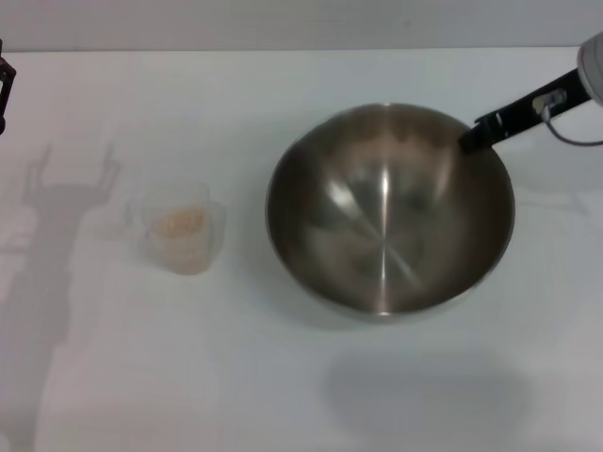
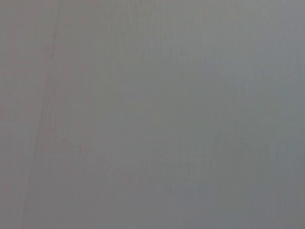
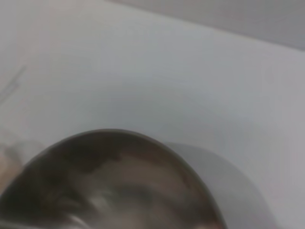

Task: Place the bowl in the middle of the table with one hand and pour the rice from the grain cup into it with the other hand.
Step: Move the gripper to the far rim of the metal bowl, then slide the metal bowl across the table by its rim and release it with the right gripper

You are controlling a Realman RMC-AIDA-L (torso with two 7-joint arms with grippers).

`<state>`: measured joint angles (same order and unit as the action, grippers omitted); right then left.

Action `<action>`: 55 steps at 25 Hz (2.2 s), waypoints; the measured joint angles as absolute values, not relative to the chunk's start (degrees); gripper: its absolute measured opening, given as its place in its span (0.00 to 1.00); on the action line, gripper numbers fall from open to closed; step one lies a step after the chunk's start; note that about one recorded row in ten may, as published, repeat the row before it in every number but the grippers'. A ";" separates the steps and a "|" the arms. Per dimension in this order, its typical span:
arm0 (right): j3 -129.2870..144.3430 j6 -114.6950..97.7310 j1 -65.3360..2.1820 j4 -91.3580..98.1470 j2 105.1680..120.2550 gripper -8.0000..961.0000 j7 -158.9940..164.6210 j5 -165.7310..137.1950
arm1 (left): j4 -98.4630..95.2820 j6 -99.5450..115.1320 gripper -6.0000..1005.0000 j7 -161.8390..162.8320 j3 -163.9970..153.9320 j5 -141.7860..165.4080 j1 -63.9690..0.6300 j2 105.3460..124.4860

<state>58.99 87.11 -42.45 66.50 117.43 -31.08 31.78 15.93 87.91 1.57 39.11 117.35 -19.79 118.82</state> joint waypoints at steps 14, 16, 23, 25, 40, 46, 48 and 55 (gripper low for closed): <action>55.08 84.33 -44.47 64.63 117.53 0.06 -31.30 39.96 | 16.03 88.14 0.78 1.49 39.11 117.35 -19.98 118.83; 55.13 84.04 -45.10 62.78 117.53 0.06 -31.34 39.96 | 15.95 88.41 0.78 1.49 39.11 117.38 -19.99 118.82; 55.19 83.78 -45.80 58.08 117.30 0.08 -31.37 39.06 | 15.75 88.68 0.78 1.49 39.11 117.48 -19.97 118.74; 55.19 83.62 -45.79 57.74 117.22 0.08 -31.31 38.74 | 15.74 88.69 0.78 1.49 39.11 117.52 -19.96 118.74; 56.30 80.53 -46.58 50.95 117.08 0.12 -31.31 36.63 | 15.73 88.68 0.77 1.65 39.11 117.69 -19.76 118.74; 57.38 80.30 -46.94 50.40 117.54 0.13 -31.23 36.61 | 15.79 88.68 0.77 1.77 39.11 117.69 -19.56 118.74; 57.71 80.29 -47.22 50.21 117.57 0.13 -31.05 36.61 | 15.79 88.69 0.77 1.81 39.11 117.69 -19.52 118.73; 57.94 80.67 -47.59 50.33 117.60 0.15 -30.83 36.60 | 15.71 89.41 0.77 1.85 38.97 117.69 -19.21 118.80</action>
